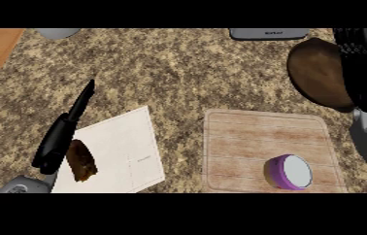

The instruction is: Pick the can from the cutting board and place it in the pan

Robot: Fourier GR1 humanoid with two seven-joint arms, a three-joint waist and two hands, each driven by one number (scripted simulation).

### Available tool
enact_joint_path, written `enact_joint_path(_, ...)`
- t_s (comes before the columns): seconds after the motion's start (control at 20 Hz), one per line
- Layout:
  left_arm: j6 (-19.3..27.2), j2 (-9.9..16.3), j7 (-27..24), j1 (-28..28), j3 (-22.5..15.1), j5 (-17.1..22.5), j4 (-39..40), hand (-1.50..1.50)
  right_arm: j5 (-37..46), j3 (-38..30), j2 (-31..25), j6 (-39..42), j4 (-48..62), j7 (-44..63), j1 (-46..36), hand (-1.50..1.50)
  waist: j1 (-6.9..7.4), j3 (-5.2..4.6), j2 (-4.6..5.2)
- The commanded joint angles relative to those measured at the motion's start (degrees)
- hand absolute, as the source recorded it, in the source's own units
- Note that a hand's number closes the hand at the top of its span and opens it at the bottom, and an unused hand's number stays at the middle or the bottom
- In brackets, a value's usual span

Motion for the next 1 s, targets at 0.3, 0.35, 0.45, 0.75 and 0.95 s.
enact_joint_path(0.3,-4.76,-9.7,8.67,2.62,-0.53,13.4,1.38,0.0,24.35,11.83,-18.19,3.99,3.22,10.82,0.5,1.5,-0.38,-3.41,-0.3)
enact_joint_path(0.35,-5.17,-12.9,10.33,3.67,-0.86,16.95,1.07,0.0,26.55,11.84,-14.85,-2.08,3.23,14.01,2.07,1.5,-0.33,-1.31,-0.84)
enact_joint_path(0.45,-5.22,-14.57,14.47,0.75,1.32,20.55,2.2,0.0,27.02,12.81,-9.15,-7.95,-1.19,13.64,8.74,-1.5,-1.29,-0.6,-1.03)
enact_joint_path(0.75,-3.21,-16.24,18.86,1.09,-0.32,19.03,-1.84,0.0,33.76,16.76,-9.73,-4.7,-16.32,24.3,11.5,-1.5,0.71,-0.58,-1.06)
enact_joint_path(0.95,-5.18,-14.46,18.24,1.46,0.2,19.88,-1.64,0.0,38.05,23.89,-17.59,9.46,-13.81,37.08,9.31,-1.5,1.92,-1.05,-1.14)
